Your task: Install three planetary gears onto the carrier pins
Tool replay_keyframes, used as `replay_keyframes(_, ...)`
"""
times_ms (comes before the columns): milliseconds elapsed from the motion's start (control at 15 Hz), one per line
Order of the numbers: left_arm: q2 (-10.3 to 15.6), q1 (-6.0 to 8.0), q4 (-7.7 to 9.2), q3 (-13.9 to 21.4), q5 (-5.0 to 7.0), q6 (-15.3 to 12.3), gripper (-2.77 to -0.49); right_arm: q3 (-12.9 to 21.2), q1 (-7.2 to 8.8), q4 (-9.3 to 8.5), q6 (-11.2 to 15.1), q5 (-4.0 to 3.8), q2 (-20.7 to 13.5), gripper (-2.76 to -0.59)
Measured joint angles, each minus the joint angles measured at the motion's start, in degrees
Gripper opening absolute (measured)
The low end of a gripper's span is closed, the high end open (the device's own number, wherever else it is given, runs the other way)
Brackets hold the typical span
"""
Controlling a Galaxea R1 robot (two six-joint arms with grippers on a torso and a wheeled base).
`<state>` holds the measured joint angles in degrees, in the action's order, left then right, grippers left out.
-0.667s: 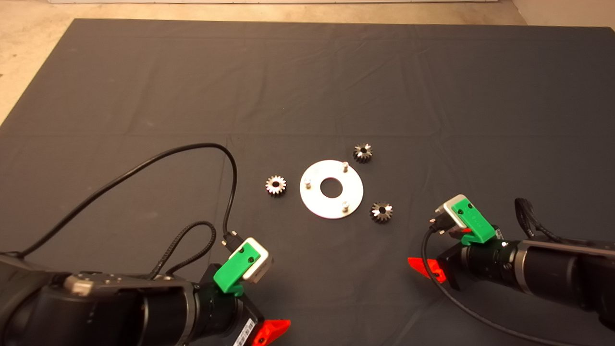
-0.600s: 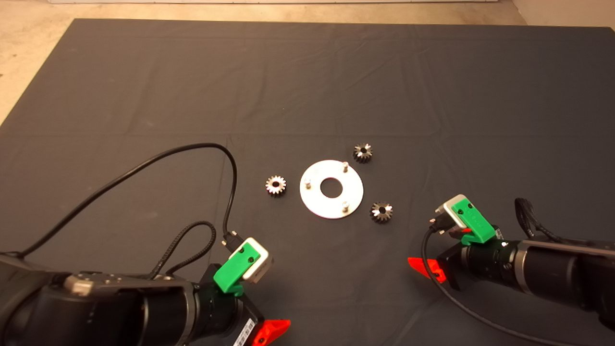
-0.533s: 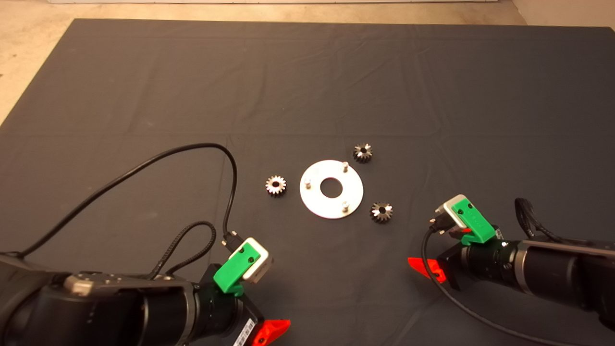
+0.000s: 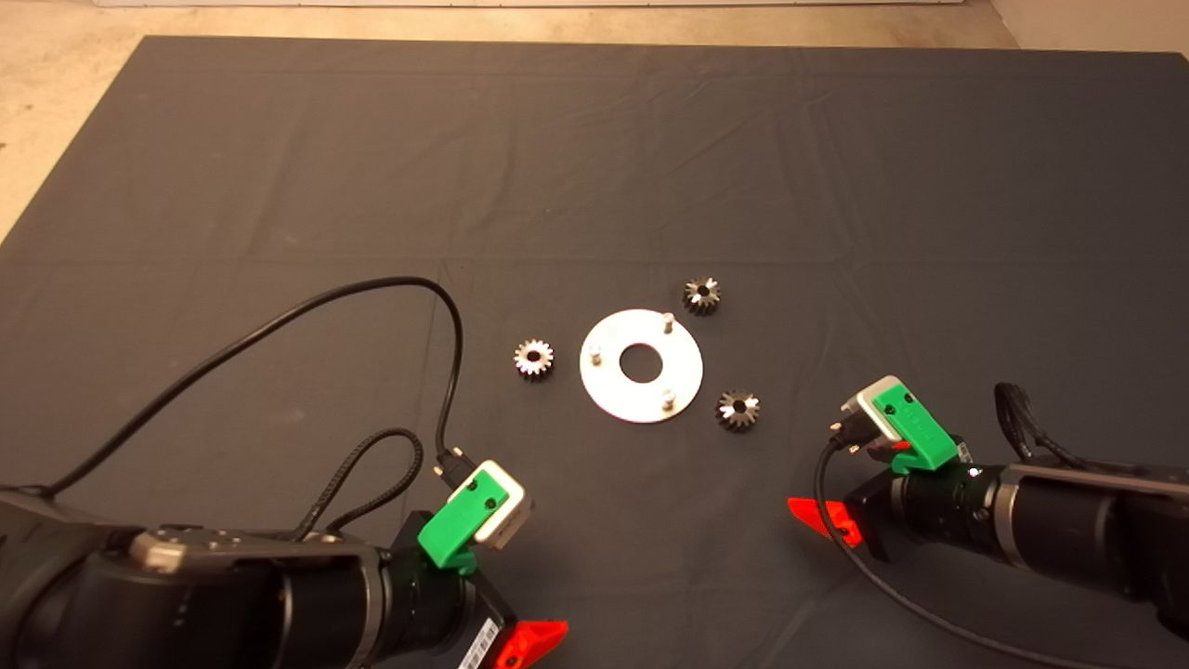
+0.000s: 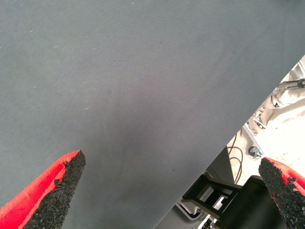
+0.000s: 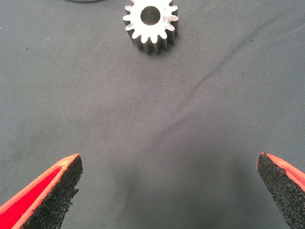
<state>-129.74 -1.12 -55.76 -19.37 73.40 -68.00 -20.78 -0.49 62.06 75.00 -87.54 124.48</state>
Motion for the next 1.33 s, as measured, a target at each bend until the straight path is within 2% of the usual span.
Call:
replay_keyframes(400,-0.27,0.0,-0.02,0.0,0.06,-0.57,-0.62,-0.4,-0.52,0.36,0.05,-0.13,0.57,-0.6)
replay_keyframes(600,-0.24,0.0,-0.02,0.0,0.06,-0.57,-0.62,-2.13,-0.96,2.75,0.02,-0.16,1.96,-0.6)
replay_keyframes(733,-0.24,0.0,-0.02,0.0,0.09,-0.59,-0.62,-4.32,-0.96,3.58,0.02,-0.19,3.33,-0.6)
replay_keyframes(1333,-0.27,0.0,-0.02,0.0,0.07,-0.63,-0.62,-8.36,-1.24,4.14,0.05,-0.15,7.46,-0.6)
